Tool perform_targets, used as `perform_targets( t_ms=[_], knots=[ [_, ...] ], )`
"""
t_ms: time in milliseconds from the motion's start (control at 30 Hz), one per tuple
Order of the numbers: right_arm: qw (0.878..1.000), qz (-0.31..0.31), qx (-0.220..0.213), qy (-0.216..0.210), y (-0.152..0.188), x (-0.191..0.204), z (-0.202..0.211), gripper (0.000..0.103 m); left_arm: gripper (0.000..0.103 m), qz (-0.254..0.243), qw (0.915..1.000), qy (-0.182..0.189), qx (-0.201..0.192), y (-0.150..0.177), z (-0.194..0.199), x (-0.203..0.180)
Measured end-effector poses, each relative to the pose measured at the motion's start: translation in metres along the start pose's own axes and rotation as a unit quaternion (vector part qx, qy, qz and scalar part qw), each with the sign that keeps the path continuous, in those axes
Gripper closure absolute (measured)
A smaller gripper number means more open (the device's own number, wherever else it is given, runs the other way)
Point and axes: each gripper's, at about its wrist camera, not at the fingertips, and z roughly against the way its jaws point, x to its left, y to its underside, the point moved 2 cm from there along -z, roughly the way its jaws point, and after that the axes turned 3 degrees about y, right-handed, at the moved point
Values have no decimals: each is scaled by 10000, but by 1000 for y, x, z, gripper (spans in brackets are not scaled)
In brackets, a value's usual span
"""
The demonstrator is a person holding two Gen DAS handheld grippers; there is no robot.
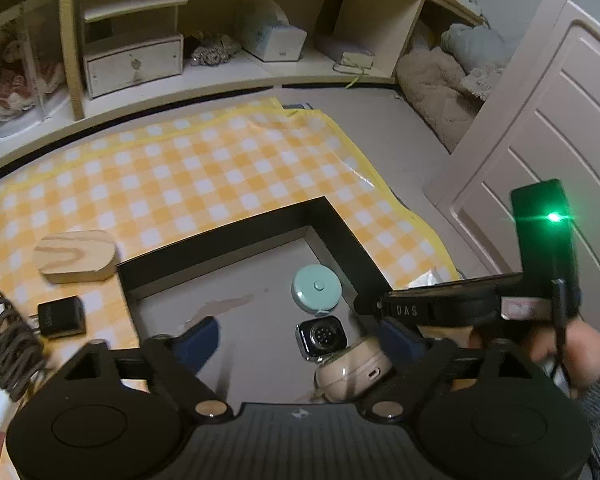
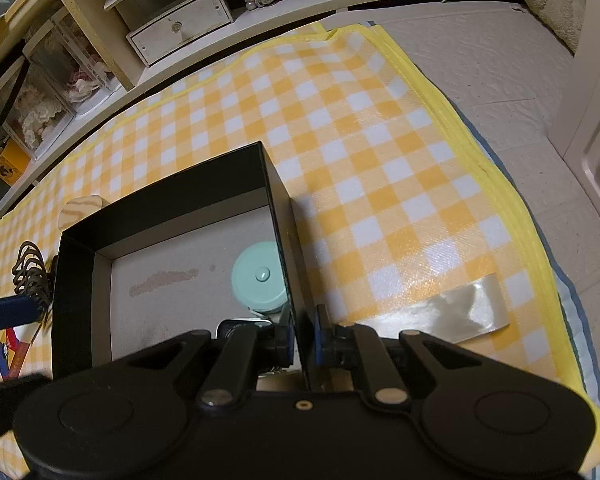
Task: Organize rigid objects
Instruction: 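Open the left tool and lift it away from the tin, then move the left tool to the red-blue-yellow card box on the table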
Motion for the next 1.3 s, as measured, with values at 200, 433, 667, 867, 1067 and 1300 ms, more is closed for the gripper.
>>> perform_targets(
  t_ms=[200,433,667,867,1067,1300],
  knots=[
    [10000,4,-1,1,0,0,0,93,0,-52,9998,-85,-166,11,22,3],
    [10000,0,2,3,0,-1,0,93,0,26,9995,-99,-293,24,40,8],
    [10000,-5,12,17,1,-2,-1,93,0,33,9989,-183,-439,35,55,19],
    [10000,2,23,48,1,-2,0,94,0,563,9947,-664,-555,49,73,66],
    [10000,1,36,68,1,-2,0,94,0,1031,9852,-1293,-460,66,91,123],
    [9999,15,52,112,1,0,0,94,0,1027,9790,-1758,71,88,100,186]
  ],
)
